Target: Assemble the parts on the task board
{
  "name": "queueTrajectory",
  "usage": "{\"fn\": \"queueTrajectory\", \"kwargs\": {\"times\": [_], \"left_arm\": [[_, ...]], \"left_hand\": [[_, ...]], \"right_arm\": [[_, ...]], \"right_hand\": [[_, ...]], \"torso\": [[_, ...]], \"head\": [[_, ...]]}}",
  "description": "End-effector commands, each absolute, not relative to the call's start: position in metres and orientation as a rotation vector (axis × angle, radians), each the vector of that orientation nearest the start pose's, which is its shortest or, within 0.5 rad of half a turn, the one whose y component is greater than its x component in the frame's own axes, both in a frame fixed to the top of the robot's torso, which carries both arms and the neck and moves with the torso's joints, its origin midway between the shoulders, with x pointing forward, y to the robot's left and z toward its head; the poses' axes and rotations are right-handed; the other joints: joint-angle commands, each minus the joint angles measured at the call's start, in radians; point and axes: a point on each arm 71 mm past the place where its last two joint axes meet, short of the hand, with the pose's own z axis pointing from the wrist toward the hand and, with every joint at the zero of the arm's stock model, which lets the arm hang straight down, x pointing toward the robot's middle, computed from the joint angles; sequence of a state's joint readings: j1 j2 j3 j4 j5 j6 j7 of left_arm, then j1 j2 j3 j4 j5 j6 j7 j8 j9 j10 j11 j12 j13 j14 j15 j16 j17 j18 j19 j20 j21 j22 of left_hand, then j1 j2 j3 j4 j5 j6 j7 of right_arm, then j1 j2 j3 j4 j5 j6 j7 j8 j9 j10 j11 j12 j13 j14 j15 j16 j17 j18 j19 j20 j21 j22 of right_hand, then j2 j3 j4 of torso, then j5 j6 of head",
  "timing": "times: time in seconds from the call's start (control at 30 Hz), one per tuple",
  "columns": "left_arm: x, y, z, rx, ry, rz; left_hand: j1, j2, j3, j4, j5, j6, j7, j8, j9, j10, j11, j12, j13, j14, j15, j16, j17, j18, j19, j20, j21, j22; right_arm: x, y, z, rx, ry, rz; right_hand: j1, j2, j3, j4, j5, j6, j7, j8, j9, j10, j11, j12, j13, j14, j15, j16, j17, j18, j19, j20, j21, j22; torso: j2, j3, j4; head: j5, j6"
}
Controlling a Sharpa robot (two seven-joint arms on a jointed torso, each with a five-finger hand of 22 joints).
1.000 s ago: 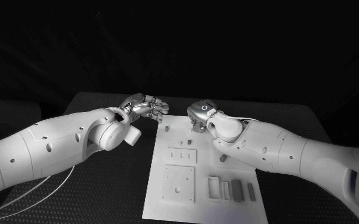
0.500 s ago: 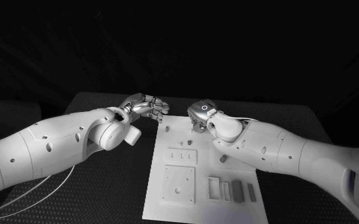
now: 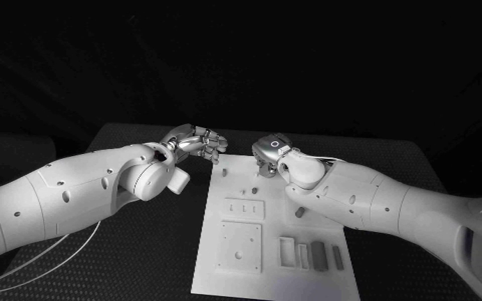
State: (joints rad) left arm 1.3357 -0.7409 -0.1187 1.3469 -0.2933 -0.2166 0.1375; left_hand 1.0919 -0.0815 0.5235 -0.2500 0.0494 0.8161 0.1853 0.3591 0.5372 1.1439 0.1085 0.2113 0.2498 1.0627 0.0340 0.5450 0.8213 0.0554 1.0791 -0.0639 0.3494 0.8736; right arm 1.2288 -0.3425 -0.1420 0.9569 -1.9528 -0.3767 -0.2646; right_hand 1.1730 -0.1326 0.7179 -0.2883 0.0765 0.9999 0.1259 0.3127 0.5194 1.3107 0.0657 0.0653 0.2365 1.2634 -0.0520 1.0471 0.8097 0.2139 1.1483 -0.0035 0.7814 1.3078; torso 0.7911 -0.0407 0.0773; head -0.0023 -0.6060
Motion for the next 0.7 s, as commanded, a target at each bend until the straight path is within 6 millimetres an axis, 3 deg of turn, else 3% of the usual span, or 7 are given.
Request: {"fn": "queueTrajectory", "kwargs": {"times": [0.03, 0.2, 0.3, 0.7], "left_arm": [[0.5321, 0.1992, -0.1588, -0.799, 1.708, -1.306], [0.5332, 0.1984, -0.1593, -0.799, 1.71, -1.305], [0.5334, 0.1991, -0.1593, -0.8, 1.709, -1.303], [0.5336, 0.2016, -0.1594, -0.804, 1.706, -1.297]], "left_hand": [[-0.011, -0.002, 0.001, 0.007, 0.0, -0.01, 0.001, -0.004, 0.002, -0.005, 0.003, -0.005, 0.001, -0.003, -0.002, -0.006, 0.002, 0.014, -0.006, -0.003, -0.003, 0.001], [-0.013, -0.001, 0.001, 0.009, 0.0, -0.011, 0.001, -0.005, 0.002, -0.005, 0.003, -0.007, 0.002, -0.002, -0.002, -0.007, 0.003, 0.013, -0.006, -0.003, -0.003, 0.002], [-0.014, -0.001, 0.001, 0.009, 0.0, -0.011, 0.002, -0.006, 0.002, -0.005, 0.003, -0.007, 0.003, -0.002, -0.002, -0.008, 0.003, 0.013, -0.006, -0.003, -0.003, 0.002], [-0.014, -0.002, 0.001, 0.01, 0.0, -0.014, 0.003, -0.008, 0.003, -0.006, 0.004, -0.009, 0.004, -0.003, -0.002, -0.009, 0.004, 0.014, -0.006, -0.003, -0.004, 0.003]], "right_arm": [[0.5625, -0.0983, -0.2145, -0.539, 1.454, 0.223], [0.5628, -0.0998, -0.2138, -0.523, 1.449, 0.229], [0.5628, -0.1008, -0.2135, -0.518, 1.45, 0.23], [0.5599, -0.1027, -0.2118, -0.503, 1.446, 0.249]], "right_hand": [[-0.004, -0.015, 0.002, 0.0, 0.004, -0.024, 0.01, -0.015, -0.011, -0.029, 0.009, -0.002, -0.011, 0.003, 0.016, 0.002, -0.005, 0.048, -0.005, 0.005, 0.003, 0.022], [-0.005, -0.028, 0.005, 0.001, 0.004, -0.063, 0.025, -0.038, -0.021, -0.081, 0.026, -0.003, -0.025, -0.006, 0.032, 0.003, -0.014, 0.048, -0.017, 0.01, 0.0, 0.02], [-0.005, -0.033, 0.007, 0.001, 0.003, -0.079, 0.025, -0.046, -0.025, -0.117, 0.034, -0.002, -0.037, -0.018, 0.04, 0.0, -0.021, 0.048, -0.029, 0.017, -0.008, 0.019], [-0.006, -0.035, 0.007, 0.002, 0.003, -0.087, 0.028, -0.049, -0.027, -0.127, 0.037, 0.0, -0.042, -0.022, 0.042, 0.001, -0.025, 0.048, -0.032, 0.02, -0.01, 0.019]], "torso": [[0.0, -0.0002, -0.0015], [0.001, -0.0018, -0.0022], [0.001, -0.001, -0.0008], [0.001, 0.0002, -0.0005]], "head": [[0.0, 0.0], [-0.002, -0.002], [-0.003, -0.003], [-0.003, -0.006]]}}
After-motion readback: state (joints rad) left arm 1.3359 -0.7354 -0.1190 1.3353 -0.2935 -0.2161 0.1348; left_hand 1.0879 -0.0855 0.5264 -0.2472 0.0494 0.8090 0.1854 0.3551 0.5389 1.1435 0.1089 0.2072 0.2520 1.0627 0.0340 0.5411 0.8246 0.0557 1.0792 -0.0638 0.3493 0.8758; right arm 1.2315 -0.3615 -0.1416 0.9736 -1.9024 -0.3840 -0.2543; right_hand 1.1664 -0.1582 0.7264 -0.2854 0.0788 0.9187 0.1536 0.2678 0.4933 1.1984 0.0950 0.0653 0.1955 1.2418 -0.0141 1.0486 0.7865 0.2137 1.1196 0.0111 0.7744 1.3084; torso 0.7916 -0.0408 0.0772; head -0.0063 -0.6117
